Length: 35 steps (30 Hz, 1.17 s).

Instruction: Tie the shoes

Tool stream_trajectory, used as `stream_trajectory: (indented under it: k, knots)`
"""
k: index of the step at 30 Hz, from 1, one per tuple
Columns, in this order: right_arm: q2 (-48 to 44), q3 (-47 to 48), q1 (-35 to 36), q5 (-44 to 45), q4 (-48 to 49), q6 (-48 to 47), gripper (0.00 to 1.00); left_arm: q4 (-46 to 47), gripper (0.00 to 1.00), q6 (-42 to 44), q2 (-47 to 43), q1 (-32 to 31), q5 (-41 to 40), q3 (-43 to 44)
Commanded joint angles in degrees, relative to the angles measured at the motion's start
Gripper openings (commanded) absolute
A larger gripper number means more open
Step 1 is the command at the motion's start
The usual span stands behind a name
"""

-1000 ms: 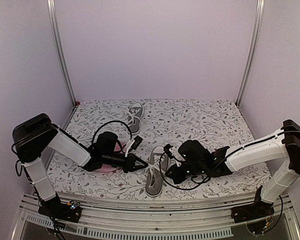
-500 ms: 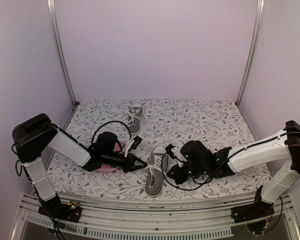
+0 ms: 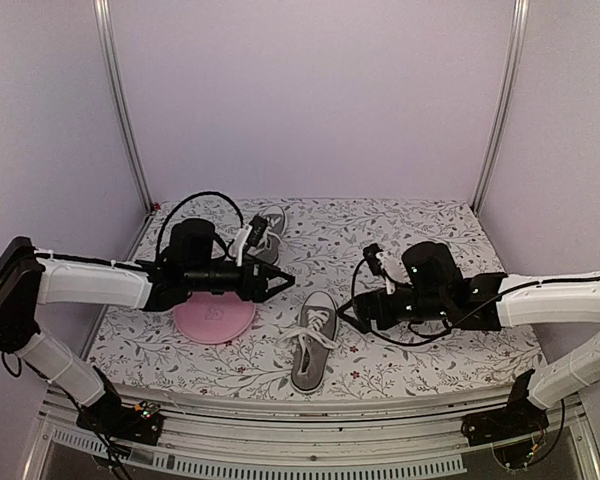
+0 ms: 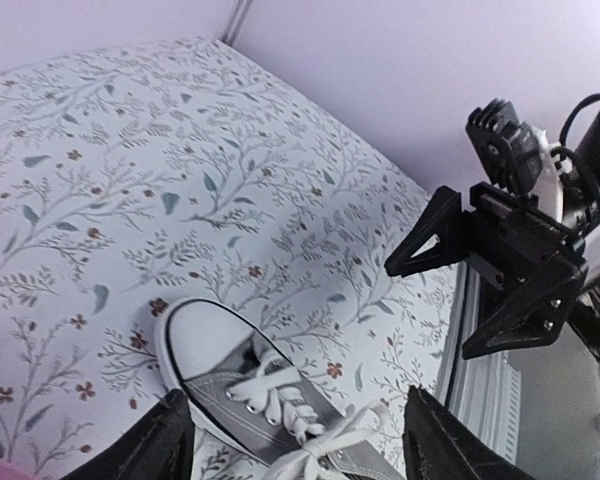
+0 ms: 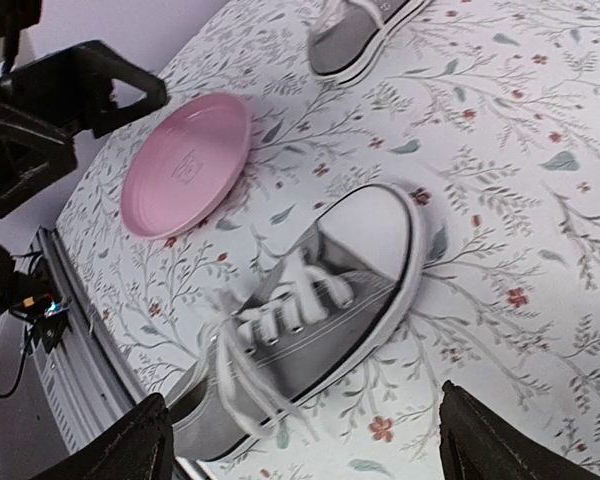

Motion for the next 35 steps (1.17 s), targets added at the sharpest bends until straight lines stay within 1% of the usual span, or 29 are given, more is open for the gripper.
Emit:
stream_trajectory:
  k: [1, 4, 5, 7, 10, 12, 13, 15, 17, 18, 19, 21, 24, 28, 31, 32, 35]
  knots:
    - [1.31, 2.53, -11.01, -4.86, -0.23, -1.48, 0.93, -11.69, 0.72, -0.03, 0.89, 7.99, -6.09, 4.20]
    - [3.91, 3.44, -18.62, -6.05, 3.03, -4.14, 0.95, -10.04, 0.72, -0.47, 1.90, 18.72, -2.98, 4.38]
    - [4.73, 3.55, -21.54, -6.86, 4.27, -4.93, 0.98, -9.30, 0.72, -0.88, 1.98, 22.70, -2.40, 4.12]
    - [6.24, 3.85, -28.48, -8.86, 5.85, -6.66, 0.99, -7.71, 0.72, -1.86, 1.45, 30.41, -0.99, 3.21]
    - [7.11, 2.62, -40.06, -13.31, 9.70, -7.15, 0.99, -2.36, 0.72, -3.60, -2.25, 41.13, 1.22, -1.80]
    - [6.30, 0.50, -48.35, -14.27, 13.05, -6.80, 0.99, -1.18, 0.73, -2.86, -7.00, 47.15, -2.12, -4.72]
    - [5.50, -0.86, -50.86, -13.18, 14.62, -6.74, 0.99, -1.21, 0.73, -2.02, -8.36, 50.06, -3.50, -6.11]
    - [3.03, -4.28, -54.59, -9.32, 19.28, -6.95, 0.99, 0.27, 0.74, 0.97, -12.54, 53.98, -9.64, -9.30]
    - [-0.56, -9.95, -56.23, -3.22, 25.94, -7.87, 0.99, 3.33, 0.74, 5.34, -16.69, 55.17, -15.33, -13.07]
    - [-2.84, -12.99, -56.47, -0.49, 29.68, -8.80, 0.99, 5.84, 0.74, 7.60, -17.77, 55.14, -16.45, -15.30]
    - [-4.42, -16.14, -56.49, 1.57, 34.07, -10.52, 0.99, 8.63, 0.75, 9.44, -18.52, 55.12, -16.55, -17.22]
    - [-6.66, -19.46, -57.36, 3.50, 38.14, -11.86, 0.99, 14.00, 0.76, 11.60, -18.68, 55.05, -15.68, -20.40]
    - [-7.93, -23.76, -57.42, 6.25, 44.49, -14.84, 0.99, 17.22, 0.76, 12.43, -17.18, 55.09, -14.27, -22.96]
    - [-6.60, -25.96, -57.50, 8.75, 47.91, -15.91, 0.99, 23.97, 0.77, 12.06, -15.98, 55.11, -13.88, -26.74]
    - [-4.23, -25.91, -57.43, 9.12, 50.13, -16.15, 0.99, 24.40, 0.77, 12.73, -16.04, 55.03, -11.38, -26.88]
    - [-3.45, -25.80, -57.42, 8.85, 50.56, -16.17, 0.99, 24.65, 0.80, 12.47, -15.58, 54.98, -11.29, -26.88]
    - [-1.41, -25.25, -57.47, 8.59, 51.05, -16.17, 0.99, 24.86, 0.83, 10.81, -14.48, 54.99, -12.97, -26.15]
